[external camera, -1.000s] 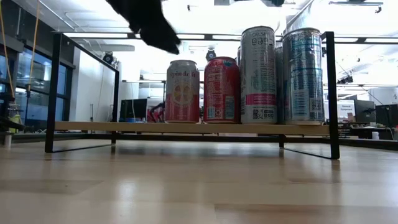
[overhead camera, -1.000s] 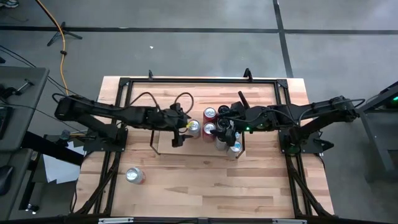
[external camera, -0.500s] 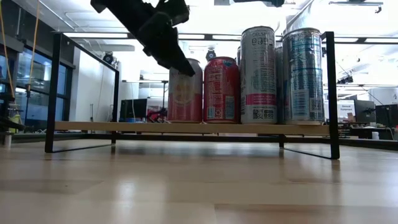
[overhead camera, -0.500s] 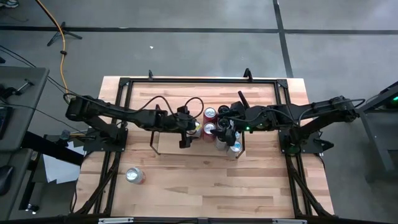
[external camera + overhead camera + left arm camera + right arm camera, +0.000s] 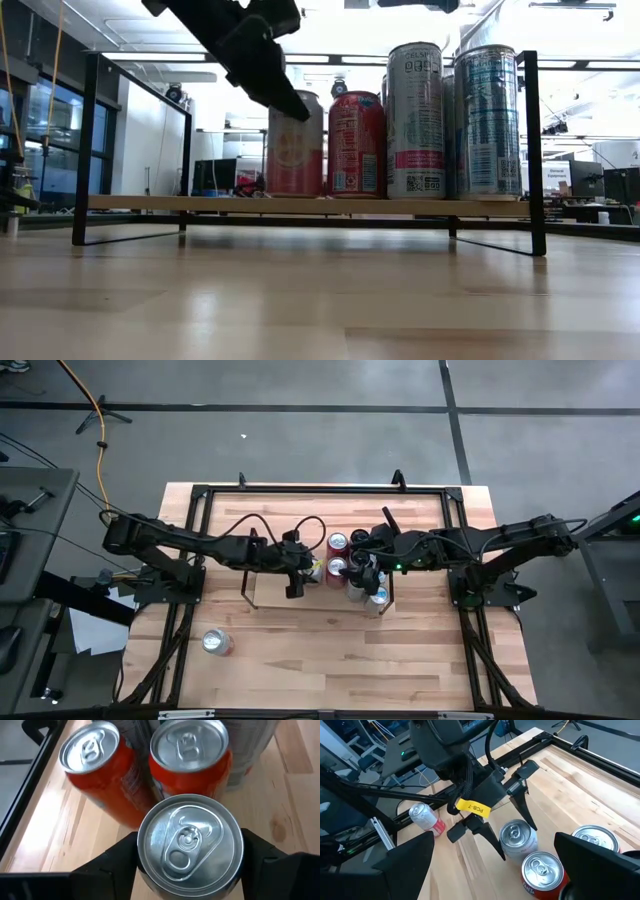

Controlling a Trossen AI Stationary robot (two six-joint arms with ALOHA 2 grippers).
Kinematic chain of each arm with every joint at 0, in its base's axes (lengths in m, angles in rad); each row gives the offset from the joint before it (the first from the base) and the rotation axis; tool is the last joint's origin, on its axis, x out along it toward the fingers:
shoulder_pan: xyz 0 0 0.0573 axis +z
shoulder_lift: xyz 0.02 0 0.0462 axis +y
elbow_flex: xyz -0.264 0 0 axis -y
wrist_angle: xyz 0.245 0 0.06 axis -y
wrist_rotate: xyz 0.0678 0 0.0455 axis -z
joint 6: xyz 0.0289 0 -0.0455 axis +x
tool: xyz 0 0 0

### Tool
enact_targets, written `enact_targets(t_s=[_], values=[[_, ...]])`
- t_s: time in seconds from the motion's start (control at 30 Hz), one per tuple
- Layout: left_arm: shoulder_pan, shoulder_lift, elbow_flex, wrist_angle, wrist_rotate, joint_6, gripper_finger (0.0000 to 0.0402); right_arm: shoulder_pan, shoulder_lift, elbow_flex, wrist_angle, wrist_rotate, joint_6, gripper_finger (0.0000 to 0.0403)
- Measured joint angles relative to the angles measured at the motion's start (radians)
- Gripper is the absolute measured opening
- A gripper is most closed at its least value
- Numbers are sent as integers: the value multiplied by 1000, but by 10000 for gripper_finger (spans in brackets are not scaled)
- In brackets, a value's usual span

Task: Place canned beverage on shelf
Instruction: Put the pink soda can on the shelf

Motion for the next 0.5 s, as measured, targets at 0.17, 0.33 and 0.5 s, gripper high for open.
enact_targets(t_s=[0.17,0.33,0.5], values=[[4,-36,0,-58,45,59,208,0,0,0,-4,0,-6,399],[1,-137,0,-190,163,176,208,0,0,0,-8,0,-6,399],[1,-221,0,-361,267,351,208,0,0,0,-8,1,-6,399]])
